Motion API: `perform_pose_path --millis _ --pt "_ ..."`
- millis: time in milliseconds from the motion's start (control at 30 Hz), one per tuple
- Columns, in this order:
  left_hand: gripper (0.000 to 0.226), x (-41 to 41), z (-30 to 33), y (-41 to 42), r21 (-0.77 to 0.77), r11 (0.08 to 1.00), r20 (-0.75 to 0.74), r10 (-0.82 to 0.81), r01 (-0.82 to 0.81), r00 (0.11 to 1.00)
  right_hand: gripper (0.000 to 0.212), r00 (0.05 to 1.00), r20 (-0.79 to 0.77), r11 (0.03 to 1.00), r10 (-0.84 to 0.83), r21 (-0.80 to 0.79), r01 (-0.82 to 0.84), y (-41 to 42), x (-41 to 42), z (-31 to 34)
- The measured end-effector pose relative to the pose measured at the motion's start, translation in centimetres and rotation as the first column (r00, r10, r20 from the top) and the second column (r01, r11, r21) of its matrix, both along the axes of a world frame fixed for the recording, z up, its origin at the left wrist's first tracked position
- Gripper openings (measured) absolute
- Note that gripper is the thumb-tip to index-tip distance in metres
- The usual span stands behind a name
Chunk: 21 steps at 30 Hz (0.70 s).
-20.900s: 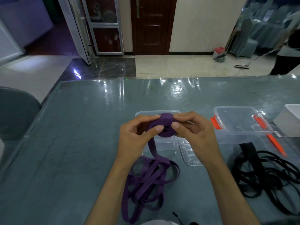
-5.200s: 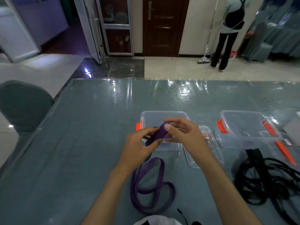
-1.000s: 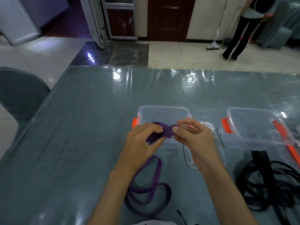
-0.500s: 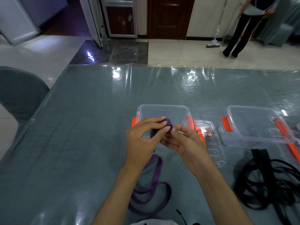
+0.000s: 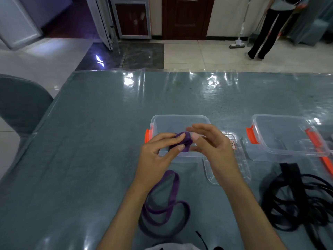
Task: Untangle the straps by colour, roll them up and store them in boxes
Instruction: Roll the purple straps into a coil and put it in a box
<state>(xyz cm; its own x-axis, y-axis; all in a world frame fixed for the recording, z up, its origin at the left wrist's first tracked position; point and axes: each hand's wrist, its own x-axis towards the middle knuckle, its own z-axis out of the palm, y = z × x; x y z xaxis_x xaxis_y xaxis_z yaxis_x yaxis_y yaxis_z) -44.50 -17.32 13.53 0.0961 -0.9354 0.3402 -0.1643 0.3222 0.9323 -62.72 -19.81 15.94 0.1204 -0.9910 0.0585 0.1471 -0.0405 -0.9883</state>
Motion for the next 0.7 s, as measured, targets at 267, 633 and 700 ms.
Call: perform_pose_path --millis 267,633,700 --pt "0.041 -0.1 2.0 0.9 0.096 0.991 -0.201 -0.068 0.089 0.977 0.025 0.986 -0.162 0.971 0.036 -0.228 -0.073 0.2 -1.7 1.0" --pt "0.028 -1.4 3.4 2.8 0.022 0.998 -0.301 -0.048 0.058 0.952 0.019 0.996 0.059 0.956 -0.069 -0.281 0.083 2.4 -0.6 1.2" --pt "0.025 -1.5 4.1 3.3 0.023 1.0 -0.324 0.019 -0.012 0.946 0.023 0.993 0.109 0.967 -0.043 -0.247 0.069 2.8 -0.1 1.1"
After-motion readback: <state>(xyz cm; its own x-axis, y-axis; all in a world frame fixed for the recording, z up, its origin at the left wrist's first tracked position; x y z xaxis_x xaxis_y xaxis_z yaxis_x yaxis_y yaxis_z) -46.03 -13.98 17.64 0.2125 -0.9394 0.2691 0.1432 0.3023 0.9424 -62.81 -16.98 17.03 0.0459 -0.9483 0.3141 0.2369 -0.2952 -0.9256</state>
